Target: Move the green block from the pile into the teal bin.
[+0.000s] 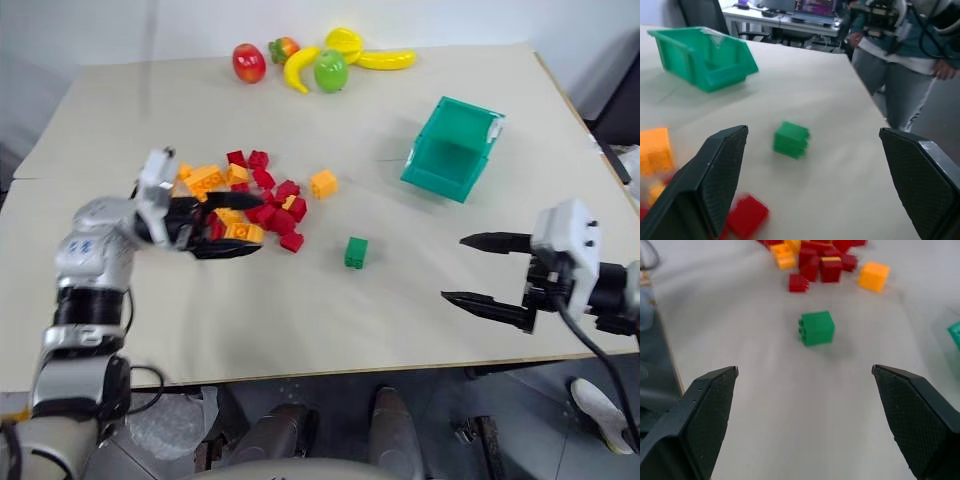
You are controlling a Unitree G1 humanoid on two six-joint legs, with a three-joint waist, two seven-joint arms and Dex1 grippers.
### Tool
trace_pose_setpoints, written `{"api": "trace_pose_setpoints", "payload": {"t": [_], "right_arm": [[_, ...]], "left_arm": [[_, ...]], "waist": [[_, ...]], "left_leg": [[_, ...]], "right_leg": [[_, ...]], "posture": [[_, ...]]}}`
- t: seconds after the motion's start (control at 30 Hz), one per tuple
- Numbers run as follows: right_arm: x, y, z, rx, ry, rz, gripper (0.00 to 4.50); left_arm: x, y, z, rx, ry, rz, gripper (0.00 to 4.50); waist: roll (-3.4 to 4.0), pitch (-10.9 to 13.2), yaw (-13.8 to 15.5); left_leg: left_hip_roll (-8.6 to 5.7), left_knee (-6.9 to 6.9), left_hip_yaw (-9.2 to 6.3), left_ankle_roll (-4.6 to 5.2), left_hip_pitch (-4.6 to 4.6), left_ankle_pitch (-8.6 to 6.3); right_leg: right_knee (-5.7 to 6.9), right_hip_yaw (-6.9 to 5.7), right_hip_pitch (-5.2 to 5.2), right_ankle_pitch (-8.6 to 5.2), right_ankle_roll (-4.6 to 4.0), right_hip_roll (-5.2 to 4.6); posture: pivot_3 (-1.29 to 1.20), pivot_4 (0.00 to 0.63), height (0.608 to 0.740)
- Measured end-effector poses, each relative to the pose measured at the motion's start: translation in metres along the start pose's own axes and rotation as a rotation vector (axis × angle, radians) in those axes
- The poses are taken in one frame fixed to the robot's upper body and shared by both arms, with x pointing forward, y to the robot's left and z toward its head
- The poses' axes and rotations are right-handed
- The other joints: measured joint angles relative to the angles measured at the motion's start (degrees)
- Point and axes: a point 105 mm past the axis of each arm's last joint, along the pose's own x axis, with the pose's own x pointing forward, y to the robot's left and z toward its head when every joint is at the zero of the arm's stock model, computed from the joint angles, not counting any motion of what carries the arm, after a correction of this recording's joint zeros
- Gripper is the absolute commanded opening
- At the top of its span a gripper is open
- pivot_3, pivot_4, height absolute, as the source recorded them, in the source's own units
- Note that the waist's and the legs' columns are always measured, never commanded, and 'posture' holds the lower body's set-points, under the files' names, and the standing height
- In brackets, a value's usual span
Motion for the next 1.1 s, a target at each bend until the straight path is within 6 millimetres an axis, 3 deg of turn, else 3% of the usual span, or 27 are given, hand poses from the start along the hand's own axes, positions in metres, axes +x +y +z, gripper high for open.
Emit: {"api": "trace_pose_setpoints", "payload": {"t": [0.17, 0.2, 0.33, 0.43, 0.53, 0.6, 0.7, 0.87, 0.97, 1.1], "right_arm": [[0.024, 0.005, 0.007, -0.012, -0.014, 0.008, 4.50], [0.037, 0.010, 0.003, 0.007, -0.018, 0.033, 4.50], [0.056, 0.008, -0.003, 0.007, -0.002, 0.056, 4.50], [0.105, -0.013, -0.008, 0.009, -0.028, 0.018, 4.50], [0.138, -0.020, -0.028, 0.054, 0.033, 0.011, 4.50], [0.148, -0.026, -0.034, 0.055, 0.057, 0.002, 4.50], [0.163, -0.031, -0.025, 0.034, 0.026, 0.017, 4.50], [0.184, -0.025, -0.029, 0.037, 0.020, 0.080, 4.50], [0.185, -0.022, -0.034, 0.028, 0.036, 0.107, 3.91], [0.184, -0.017, -0.030, 0.004, 0.026, 0.140, 2.62]], "left_arm": [[-0.014, -0.013, 0.002, 0.039, 0.032, 0.008, 4.47], [-0.020, -0.015, 0.002, 0.048, 0.029, 0.021, 4.47], [-0.023, -0.019, 0.001, 0.071, 0.023, 0.021, 4.47], [-0.025, -0.022, -0.001, 0.092, 0.009, 0.027, 4.47], [-0.025, -0.022, 0.001, 0.117, -0.008, 0.026, 4.47], [-0.028, -0.023, 0.002, 0.125, -0.019, 0.034, 4.47], [-0.031, -0.023, 0.002, 0.137, -0.023, 0.047, 4.47], [-0.033, -0.025, -0.004, 0.123, -0.019, 0.060, 4.47], [-0.035, -0.026, -0.007, 0.110, -0.014, 0.074, 4.50], [-0.037, -0.026, -0.006, 0.112, -0.020, 0.091, 4.50]], "waist": [[-0.06, 0.0, 0.4], [-0.06, 0.0, 0.4], [-0.08, 0.0, 0.4], [-0.26, -0.1, -1.0], [-0.17, 0.0, -1.4], [-0.15, 0.0, -1.3], [-0.15, 0.0, -1.5], [-0.14, 0.0, -1.8], [-0.14, 0.0, -1.8], [-0.13, 0.0, -1.9]], "left_leg": [[-0.04, 0.08, -0.03, -0.01, 0.04, 0.06], [-0.05, 0.08, -0.02, -0.01, 0.03, 0.06], [-0.07, 0.06, -0.02, 0.02, 0.01, 0.07], [0.05, -0.01, 0.21, -0.04, 0.12, 0.10], [0.09, -0.10, 0.17, -0.08, 0.04, 0.13], [0.06, -0.10, 0.11, -0.07, 0.00, 0.13], [0.02, -0.10, 0.13, -0.04, 0.00, 0.12], [0.06, -0.16, 0.10, -0.04, 0.00, 0.12], [0.04, -0.15, 0.10, -0.04, 0.01, 0.12], [0.06, -0.16, 0.10, -0.04, 0.01, 0.12]], "right_leg": [[-0.23, -0.03, 0.13, 0.08, -0.06, -0.04], [-0.22, -0.04, 0.12, 0.08, -0.06, -0.05], [-0.16, -0.06, 0.13, 0.11, -0.03, -0.06], [-0.33, -0.11, 0.13, 0.26, -0.18, -0.02], [-0.09, -0.15, -0.05, 0.25, -0.21, -0.02], [-0.14, -0.22, -0.06, 0.25, -0.22, -0.03], [-0.22, -0.23, -0.03, 0.26, -0.22, -0.04], [-0.23, -0.25, -0.05, 0.26, -0.22, -0.01], [-0.22, -0.25, -0.04, 0.26, -0.22, -0.02], [-0.22, -0.25, -0.05, 0.25, -0.23, 0.00]], "posture": [[0.00, 0.150, 0.740], [0.00, 0.150, 0.740], [0.00, 0.150, 0.740], [0.00, 0.150, 0.740], [0.00, 0.150, 0.740], [0.00, 0.150, 0.740], [0.00, 0.150, 0.740], [0.00, 0.150, 0.740], [0.00, 0.150, 0.740], [0.00, 0.150, 0.740]]}}
